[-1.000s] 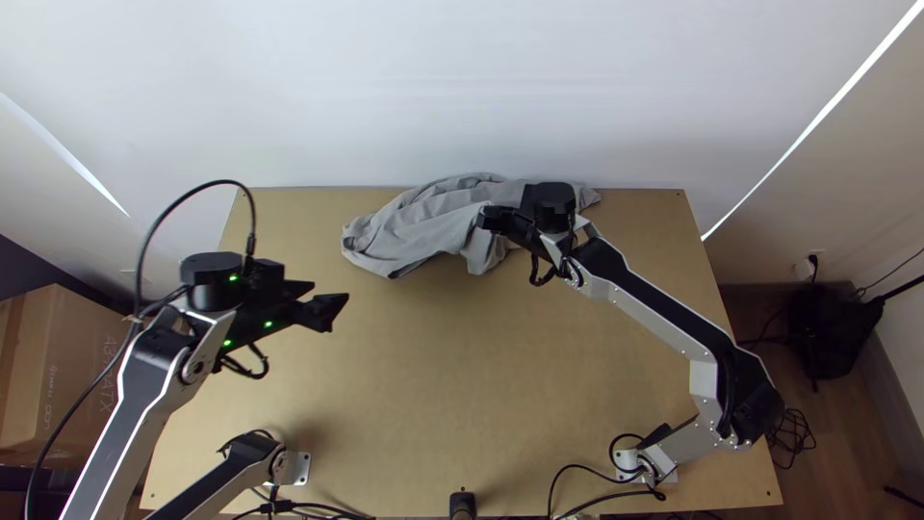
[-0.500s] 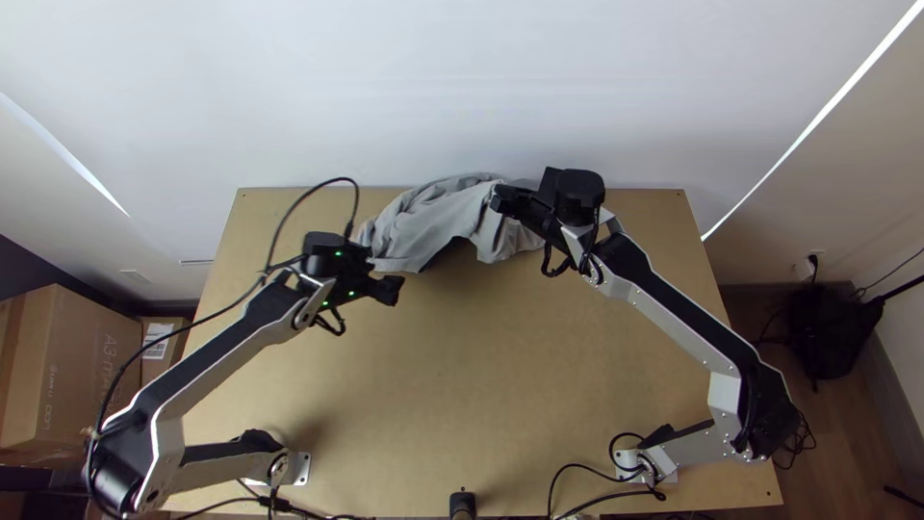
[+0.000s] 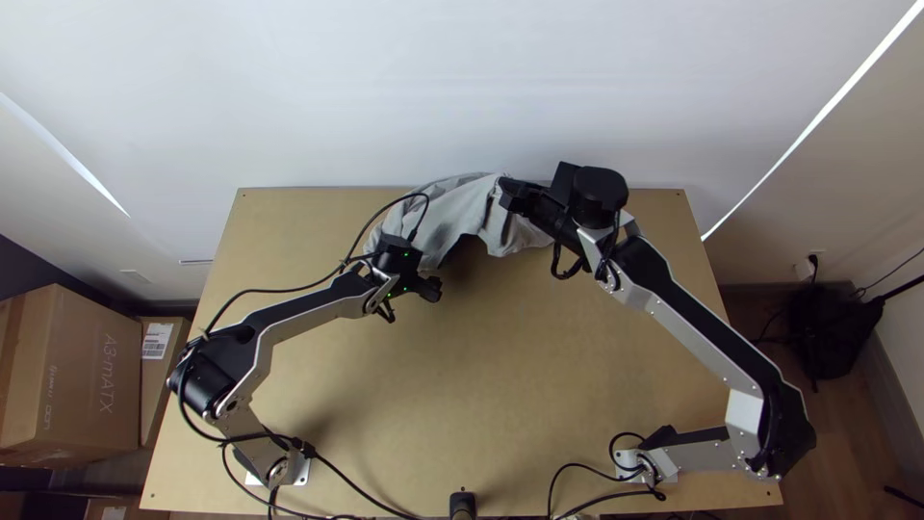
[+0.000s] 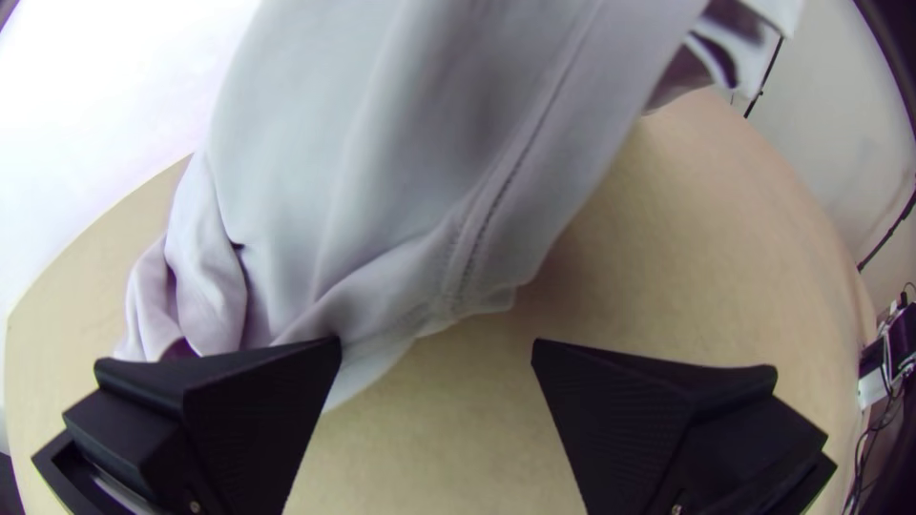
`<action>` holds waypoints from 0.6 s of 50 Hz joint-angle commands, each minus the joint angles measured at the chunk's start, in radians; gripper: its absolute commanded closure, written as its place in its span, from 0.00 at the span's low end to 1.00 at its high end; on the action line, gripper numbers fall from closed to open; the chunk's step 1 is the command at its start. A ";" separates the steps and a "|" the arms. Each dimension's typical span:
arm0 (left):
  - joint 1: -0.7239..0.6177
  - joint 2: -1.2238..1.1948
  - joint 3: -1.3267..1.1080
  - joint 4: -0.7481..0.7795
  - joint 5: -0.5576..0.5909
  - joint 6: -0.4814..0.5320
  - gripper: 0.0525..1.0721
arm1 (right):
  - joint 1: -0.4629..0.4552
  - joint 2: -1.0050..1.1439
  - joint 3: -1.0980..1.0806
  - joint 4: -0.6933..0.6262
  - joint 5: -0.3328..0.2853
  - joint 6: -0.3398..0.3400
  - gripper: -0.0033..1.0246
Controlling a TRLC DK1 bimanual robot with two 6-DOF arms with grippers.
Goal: Fold the t-shirt
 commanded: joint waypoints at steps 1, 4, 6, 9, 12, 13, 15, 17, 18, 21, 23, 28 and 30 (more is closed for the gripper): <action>-0.005 0.051 0.043 0.025 -0.011 0.019 0.28 | 0.003 -0.072 -0.024 0.010 -0.014 0.029 0.98; -0.002 0.065 0.045 0.053 -0.011 0.003 0.58 | 0.005 -0.087 -0.032 0.003 -0.020 0.043 0.98; 0.003 0.067 0.045 0.053 -0.011 -0.009 0.78 | 0.005 -0.101 -0.039 0.003 -0.024 0.050 0.98; 0.015 0.076 0.045 0.070 -0.010 -0.040 0.98 | 0.005 -0.120 -0.048 -0.001 -0.031 0.058 0.98; 0.028 0.080 0.043 0.067 -0.005 -0.044 0.97 | 0.005 -0.144 -0.062 -0.001 -0.032 0.064 0.98; 0.031 0.082 0.043 0.065 -0.005 -0.044 0.97 | 0.005 -0.150 -0.067 -0.003 -0.034 0.064 0.98; 0.040 0.077 0.043 0.053 -0.002 -0.043 0.97 | 0.005 -0.161 -0.076 -0.003 -0.034 0.064 0.98; 0.052 0.059 0.040 0.051 -0.002 -0.044 0.97 | 0.003 -0.172 -0.082 -0.003 -0.034 0.064 0.98; 0.060 0.050 0.040 0.051 -0.002 -0.046 0.97 | 0.003 -0.176 -0.085 -0.003 -0.035 0.064 0.98; 0.081 0.007 0.040 0.025 0.000 -0.047 0.97 | 0.000 -0.190 -0.090 -0.003 -0.035 0.060 0.98; 0.100 -0.022 0.040 0.018 0.000 -0.047 0.97 | -0.001 -0.196 -0.087 -0.003 -0.038 0.058 0.98; 0.147 -0.105 0.051 -0.039 0.001 -0.047 0.97 | -0.007 -0.207 -0.073 -0.003 -0.046 0.040 0.98; 0.166 -0.139 0.057 -0.059 0.001 -0.047 0.97 | -0.007 -0.210 -0.068 -0.003 -0.050 0.026 0.98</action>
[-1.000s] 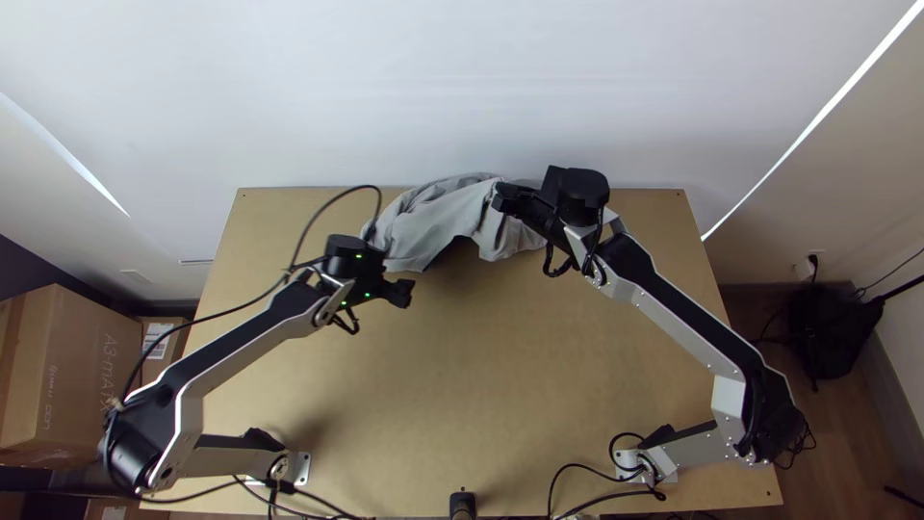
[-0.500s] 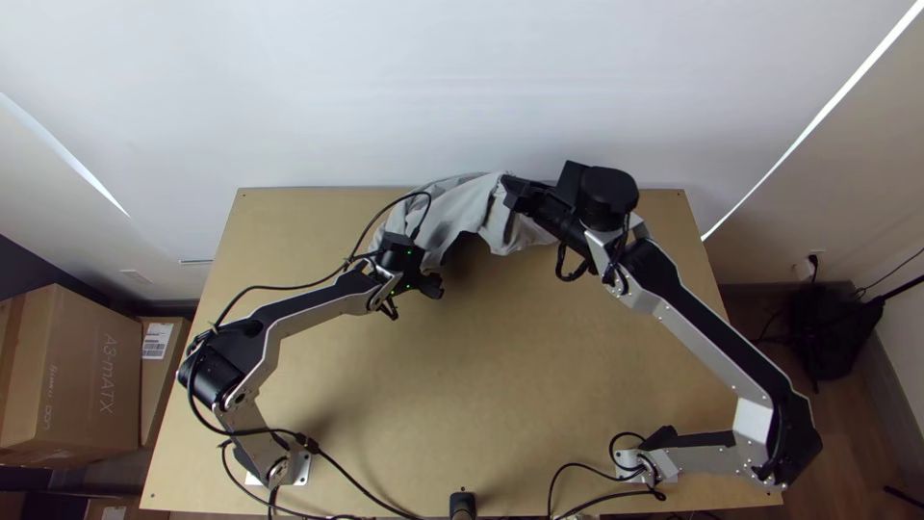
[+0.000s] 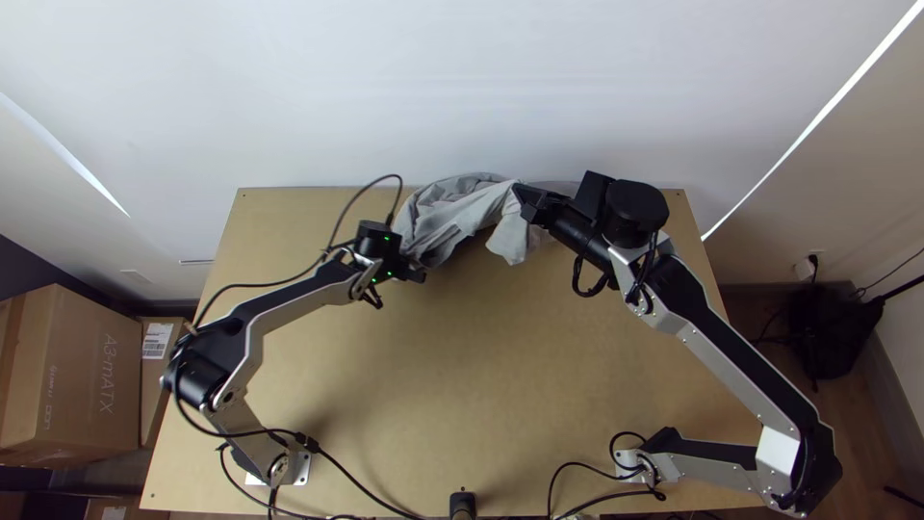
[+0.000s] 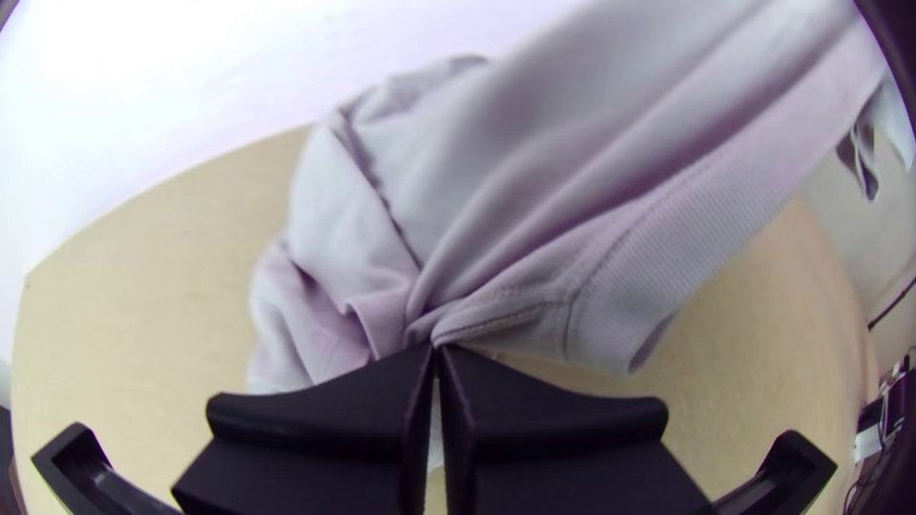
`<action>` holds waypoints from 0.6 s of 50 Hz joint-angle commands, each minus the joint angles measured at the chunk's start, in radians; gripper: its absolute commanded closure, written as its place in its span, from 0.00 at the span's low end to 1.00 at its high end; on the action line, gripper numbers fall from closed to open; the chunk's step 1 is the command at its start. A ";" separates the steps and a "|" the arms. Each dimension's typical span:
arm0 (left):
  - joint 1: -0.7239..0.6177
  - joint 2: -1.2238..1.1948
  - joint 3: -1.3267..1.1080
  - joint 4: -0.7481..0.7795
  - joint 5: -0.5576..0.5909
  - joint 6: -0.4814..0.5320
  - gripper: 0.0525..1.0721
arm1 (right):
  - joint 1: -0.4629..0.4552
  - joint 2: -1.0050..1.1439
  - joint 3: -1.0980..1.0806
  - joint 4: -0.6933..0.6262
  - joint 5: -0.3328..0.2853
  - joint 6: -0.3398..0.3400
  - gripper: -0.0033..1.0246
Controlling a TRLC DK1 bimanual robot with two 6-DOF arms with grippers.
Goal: Fold the t-shirt
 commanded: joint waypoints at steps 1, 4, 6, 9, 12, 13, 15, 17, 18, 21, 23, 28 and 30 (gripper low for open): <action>0.054 -0.130 0.037 -0.050 0.003 -0.013 0.97 | -0.007 -0.050 0.014 0.022 -0.012 -0.022 0.98; 0.084 -0.182 0.052 -0.084 0.003 -0.013 0.97 | 0.001 -0.058 0.016 0.027 -0.013 -0.074 0.98; 0.101 -0.220 0.063 -0.115 0.005 -0.013 0.97 | 0.007 -0.061 0.017 0.033 -0.012 -0.111 0.98; 0.127 -0.282 0.083 -0.161 0.007 -0.014 0.97 | 0.027 -0.061 0.023 0.035 -0.010 -0.178 0.98; 0.149 -0.343 0.103 -0.204 0.013 -0.016 0.97 | 0.039 -0.062 0.037 0.036 -0.003 -0.238 0.98; 0.159 -0.366 0.109 -0.219 0.014 -0.016 0.97 | 0.046 -0.062 0.045 0.036 -0.001 -0.249 0.98; 0.176 -0.411 0.121 -0.242 0.014 -0.022 0.97 | 0.055 -0.064 0.066 0.036 0.010 -0.273 0.98; 0.190 -0.450 0.135 -0.271 0.020 -0.023 0.97 | 0.065 -0.062 0.091 0.035 0.022 -0.306 0.98; 0.202 -0.475 0.142 -0.285 0.022 -0.023 0.97 | 0.076 -0.062 0.103 0.035 0.031 -0.327 0.98; 0.233 -0.544 0.162 -0.330 0.034 -0.025 0.97 | 0.107 -0.059 0.144 0.035 0.059 -0.396 0.98; 0.250 -0.585 0.176 -0.356 0.034 -0.025 0.97 | 0.128 -0.056 0.177 0.030 0.065 -0.436 0.98; 0.313 -0.679 0.207 -0.405 0.040 -0.025 0.97 | 0.194 -0.039 0.240 0.027 0.080 -0.525 0.98; 0.339 -0.713 0.219 -0.412 0.040 -0.025 0.97 | 0.223 -0.031 0.263 0.027 0.089 -0.553 0.98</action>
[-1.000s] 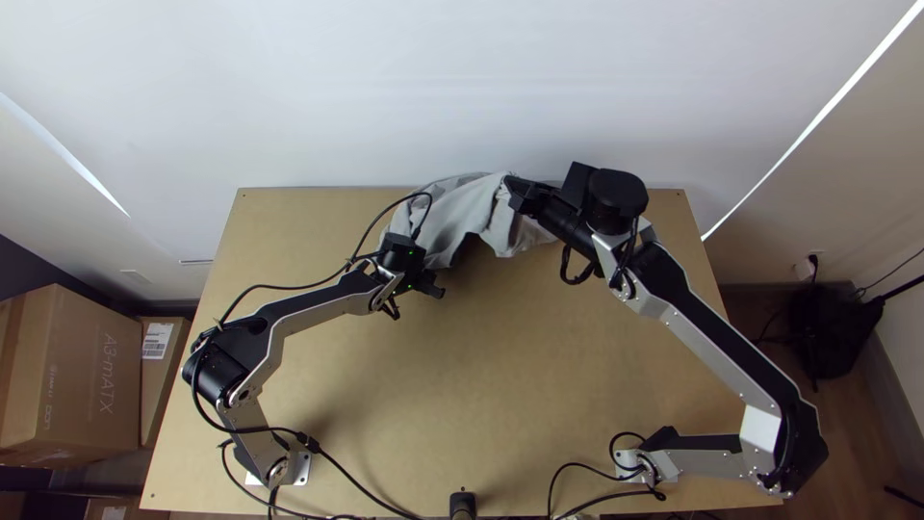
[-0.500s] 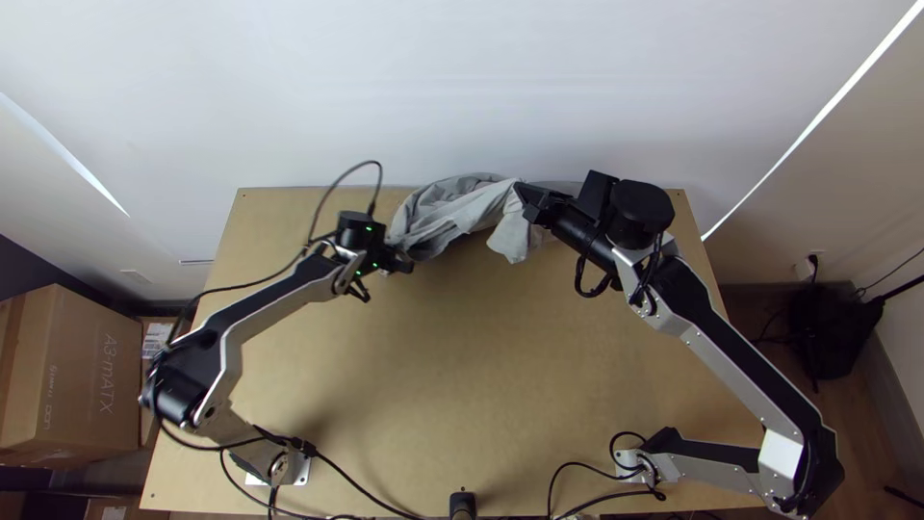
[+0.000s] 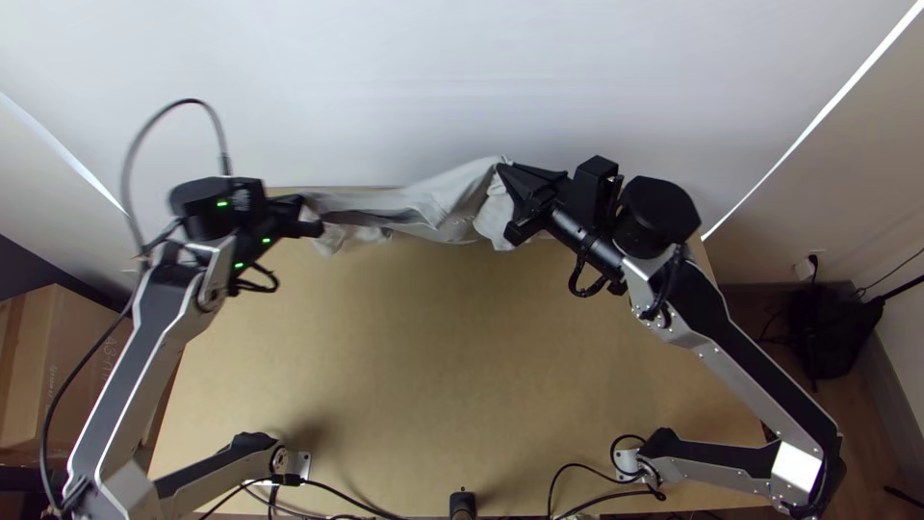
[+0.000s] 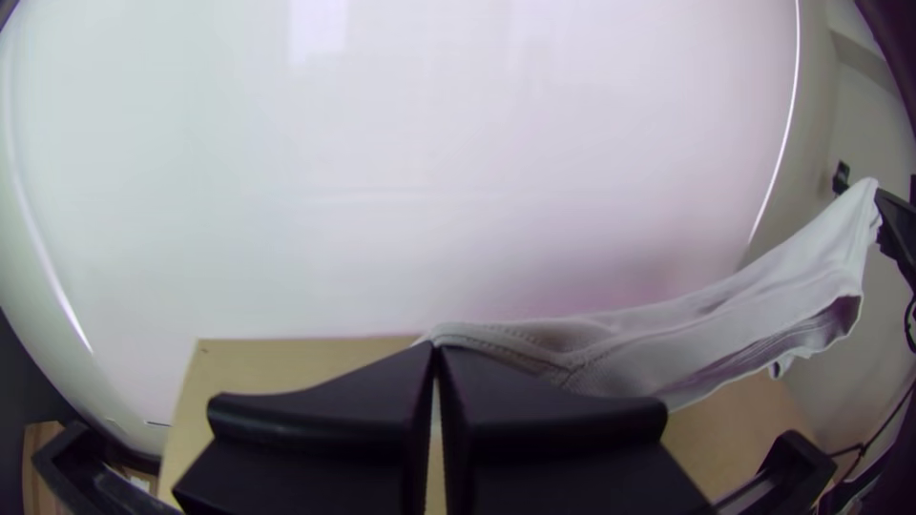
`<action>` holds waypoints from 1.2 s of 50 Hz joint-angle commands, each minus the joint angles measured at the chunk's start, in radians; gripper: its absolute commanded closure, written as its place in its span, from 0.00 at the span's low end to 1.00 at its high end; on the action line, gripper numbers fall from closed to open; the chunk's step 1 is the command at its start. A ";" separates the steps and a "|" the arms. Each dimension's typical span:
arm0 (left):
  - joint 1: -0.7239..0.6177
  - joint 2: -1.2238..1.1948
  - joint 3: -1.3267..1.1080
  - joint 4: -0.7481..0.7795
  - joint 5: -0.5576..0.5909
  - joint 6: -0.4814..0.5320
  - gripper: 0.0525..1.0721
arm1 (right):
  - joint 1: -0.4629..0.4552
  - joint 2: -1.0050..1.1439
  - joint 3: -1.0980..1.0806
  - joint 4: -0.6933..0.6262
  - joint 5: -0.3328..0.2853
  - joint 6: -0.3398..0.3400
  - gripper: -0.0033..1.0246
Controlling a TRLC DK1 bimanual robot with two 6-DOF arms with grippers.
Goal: Fold the t-shirt
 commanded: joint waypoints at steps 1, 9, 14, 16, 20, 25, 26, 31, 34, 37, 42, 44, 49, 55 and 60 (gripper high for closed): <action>0.063 -0.103 0.061 -0.025 0.006 -0.015 0.97 | 0.072 -0.004 0.095 0.024 0.023 -0.117 0.98; 0.151 -0.210 0.120 -0.039 0.014 -0.017 0.97 | 0.181 0.016 0.156 0.070 0.029 -0.197 0.98; 0.166 -0.262 0.160 -0.054 0.012 -0.024 0.97 | 0.247 0.020 0.193 0.116 0.028 -0.254 0.98; 0.169 -0.282 0.166 -0.054 0.014 -0.027 0.97 | 0.267 0.026 0.215 0.126 0.029 -0.264 0.98; 0.171 -0.310 0.191 -0.056 0.012 -0.044 0.98 | 0.301 0.045 0.278 0.136 0.029 -0.270 0.98; 0.172 -0.316 0.237 -0.054 0.011 -0.067 0.98 | 0.322 0.049 0.318 0.168 0.031 -0.266 0.98; 0.172 -0.315 0.242 -0.054 0.012 -0.070 0.98 | 0.322 0.049 0.318 0.172 0.034 -0.263 0.98; 0.172 -0.287 0.258 -0.039 0.014 -0.087 0.98 | 0.310 0.046 0.290 0.168 0.074 -0.260 0.98; 0.171 -0.258 0.258 -0.034 0.016 -0.095 0.98 | 0.279 0.034 0.235 0.162 0.082 -0.251 0.98; 0.155 -0.224 0.251 -0.030 0.017 -0.107 0.98 | 0.230 0.014 0.161 0.168 0.094 -0.231 0.98; 0.117 -0.163 0.211 -0.001 0.022 -0.113 0.98 | 0.117 -0.021 0.031 0.183 0.094 -0.181 0.98; 0.102 -0.141 0.186 0.030 0.022 -0.113 0.98 | 0.080 -0.035 -0.023 0.194 0.094 -0.168 0.98; 0.071 -0.072 0.137 0.088 0.022 -0.110 0.98 | -0.031 -0.061 -0.164 0.238 0.091 -0.131 0.98; 0.040 0.026 0.100 0.144 0.020 -0.109 0.98 | -0.144 -0.069 -0.313 0.294 0.071 -0.080 0.98; 0.023 0.112 0.071 0.211 0.020 -0.107 0.98 | -0.232 -0.050 -0.420 0.366 0.048 -0.040 0.98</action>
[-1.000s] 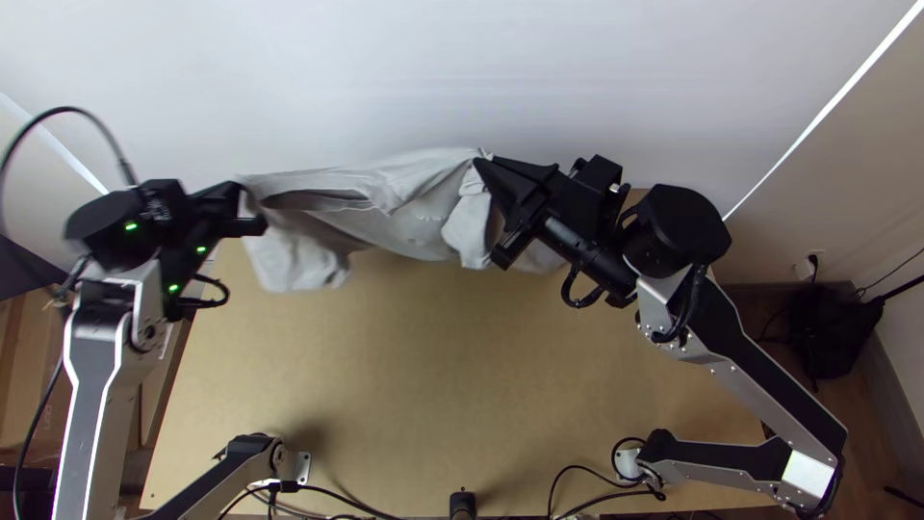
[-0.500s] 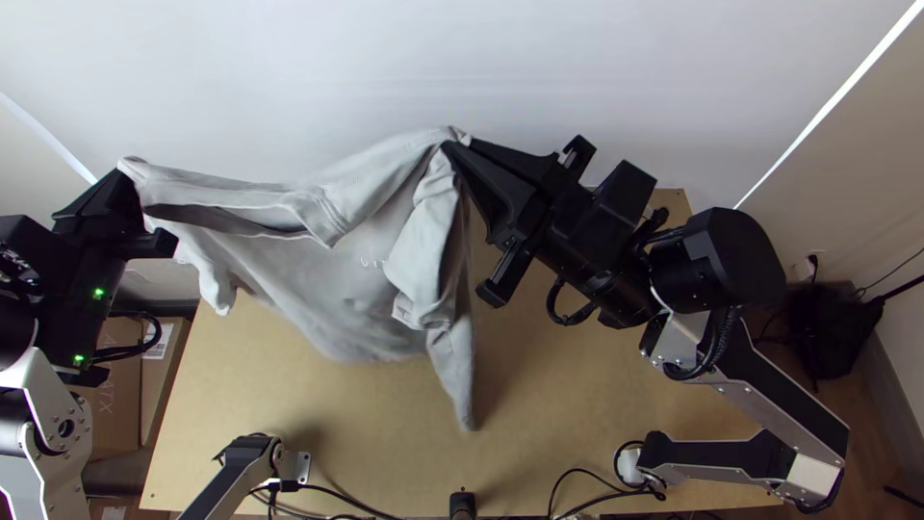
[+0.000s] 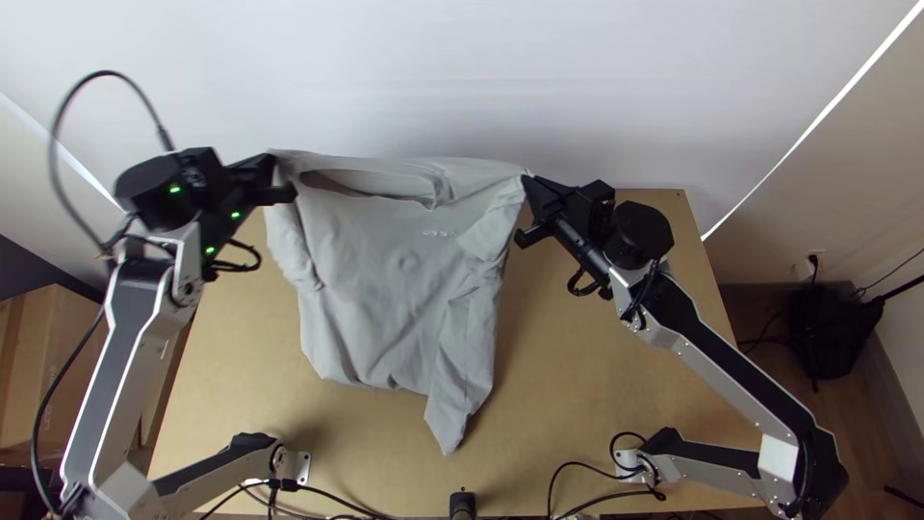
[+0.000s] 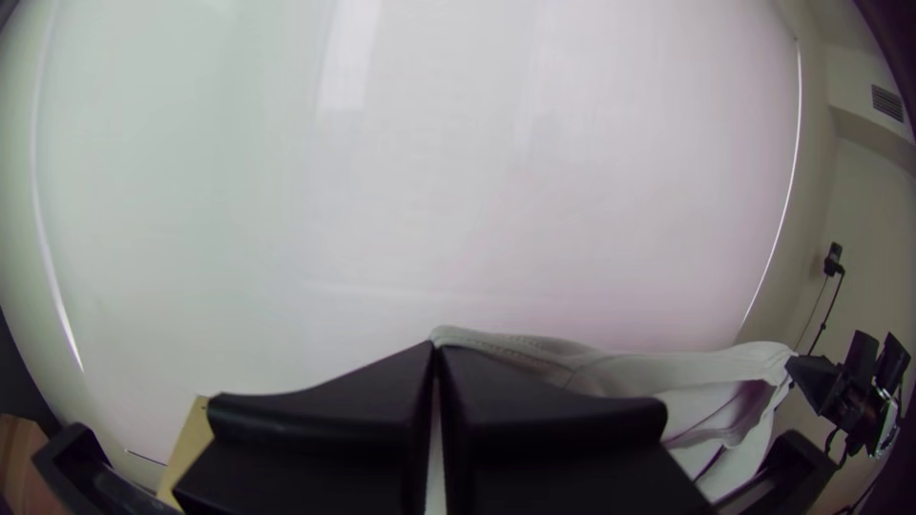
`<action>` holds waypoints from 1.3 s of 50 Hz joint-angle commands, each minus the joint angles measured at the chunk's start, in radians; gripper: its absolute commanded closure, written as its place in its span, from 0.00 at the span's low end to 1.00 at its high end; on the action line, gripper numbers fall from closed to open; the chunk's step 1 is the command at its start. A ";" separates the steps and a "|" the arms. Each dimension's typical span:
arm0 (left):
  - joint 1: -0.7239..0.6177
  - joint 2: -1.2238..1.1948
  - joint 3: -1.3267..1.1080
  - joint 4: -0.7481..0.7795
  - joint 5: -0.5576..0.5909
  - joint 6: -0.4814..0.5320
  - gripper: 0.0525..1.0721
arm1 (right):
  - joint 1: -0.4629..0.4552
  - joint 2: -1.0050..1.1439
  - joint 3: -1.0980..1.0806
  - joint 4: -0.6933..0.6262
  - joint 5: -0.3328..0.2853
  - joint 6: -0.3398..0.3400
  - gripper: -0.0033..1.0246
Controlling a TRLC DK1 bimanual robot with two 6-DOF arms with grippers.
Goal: Fold the t-shirt
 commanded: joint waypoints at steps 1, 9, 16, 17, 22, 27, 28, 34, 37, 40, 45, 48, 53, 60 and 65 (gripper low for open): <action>-0.020 0.080 -0.032 0.079 0.001 -0.008 0.98 | -0.084 -0.026 -0.097 0.087 -0.015 0.066 0.98; -0.040 0.247 -0.047 0.199 0.001 0.012 0.98 | -0.167 0.075 -0.155 0.135 -0.021 0.091 0.98; -0.062 0.417 -0.012 0.285 0.001 0.018 0.98 | -0.237 0.198 -0.158 0.179 -0.020 0.141 0.98; -0.065 0.442 -0.001 0.291 0.001 0.021 0.98 | -0.245 0.216 -0.158 0.188 -0.020 0.150 0.98; -0.085 0.560 0.059 0.325 0.001 0.025 0.98 | -0.289 0.305 -0.147 0.215 -0.020 0.172 0.98; -0.111 0.659 0.122 0.346 0.001 0.027 0.98 | -0.331 0.377 -0.124 0.219 -0.020 0.209 0.98; -0.118 0.678 0.129 0.355 0.000 0.029 0.98 | -0.341 0.391 -0.118 0.219 -0.020 0.215 0.98; -0.154 0.782 0.198 0.374 -0.002 0.056 0.98 | -0.386 0.461 -0.089 0.221 -0.020 0.246 0.98; -0.171 0.816 0.226 0.377 -0.002 0.075 0.96 | -0.403 0.486 -0.082 0.224 -0.020 0.259 0.98; -0.183 0.836 0.241 0.400 -0.004 0.078 0.72 | -0.412 0.512 -0.074 0.224 -0.018 0.264 0.98; -0.203 0.854 0.263 0.417 -0.004 0.081 0.04 | -0.424 0.537 -0.066 0.224 -0.018 0.282 0.98; -0.207 0.851 0.272 0.417 -0.002 0.079 0.05 | -0.427 0.554 -0.060 0.224 -0.017 0.289 0.98; -0.217 0.807 0.278 0.374 0.000 0.076 0.05 | -0.427 0.583 -0.048 0.224 -0.012 0.298 0.98; -0.241 0.664 0.278 0.162 0.062 0.104 0.05 | -0.427 0.601 -0.031 0.224 -0.007 0.322 0.98; -0.250 0.569 0.270 -0.015 0.147 0.150 0.05 | -0.424 0.612 -0.023 0.224 -0.006 0.336 0.98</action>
